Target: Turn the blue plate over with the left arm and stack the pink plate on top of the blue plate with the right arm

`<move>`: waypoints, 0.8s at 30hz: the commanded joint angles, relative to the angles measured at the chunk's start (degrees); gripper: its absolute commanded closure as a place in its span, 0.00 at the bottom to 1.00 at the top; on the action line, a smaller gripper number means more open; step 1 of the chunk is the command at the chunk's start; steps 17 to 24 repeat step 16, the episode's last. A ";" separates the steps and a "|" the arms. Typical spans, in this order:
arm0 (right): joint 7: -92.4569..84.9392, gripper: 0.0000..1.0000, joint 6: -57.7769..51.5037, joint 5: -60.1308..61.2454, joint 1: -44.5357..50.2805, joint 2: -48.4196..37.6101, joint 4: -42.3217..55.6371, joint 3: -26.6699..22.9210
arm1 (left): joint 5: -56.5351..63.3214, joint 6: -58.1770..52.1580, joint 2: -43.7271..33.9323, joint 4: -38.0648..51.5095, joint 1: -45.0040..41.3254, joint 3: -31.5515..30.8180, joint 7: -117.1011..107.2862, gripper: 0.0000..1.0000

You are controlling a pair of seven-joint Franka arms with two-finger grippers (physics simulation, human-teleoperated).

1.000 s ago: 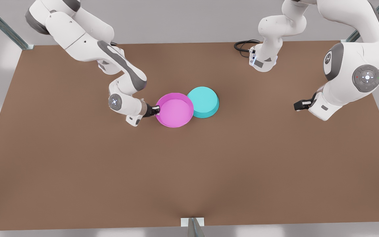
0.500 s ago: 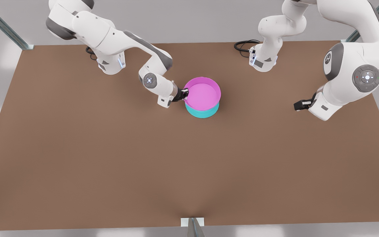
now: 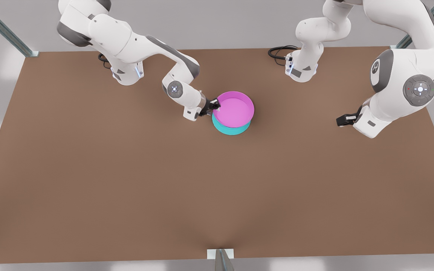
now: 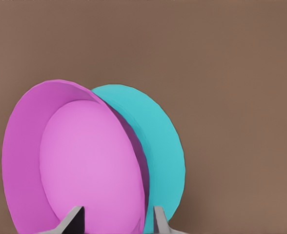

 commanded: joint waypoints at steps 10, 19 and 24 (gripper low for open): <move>-10.96 0.00 -63.72 -15.73 -13.11 -10.66 46.53 -28.57 | 0.01 -0.36 -0.09 0.00 -0.44 -0.09 -0.18 0.00; -16.18 0.00 -68.82 -14.85 -4.98 -17.36 45.65 -41.92 | 0.01 -0.36 -0.09 0.09 -0.44 -0.18 -0.26 0.00; -16.18 0.00 -68.82 -14.85 -4.98 -17.36 45.65 -41.92 | 0.01 -0.36 -0.09 0.09 -0.44 -0.18 -0.26 0.00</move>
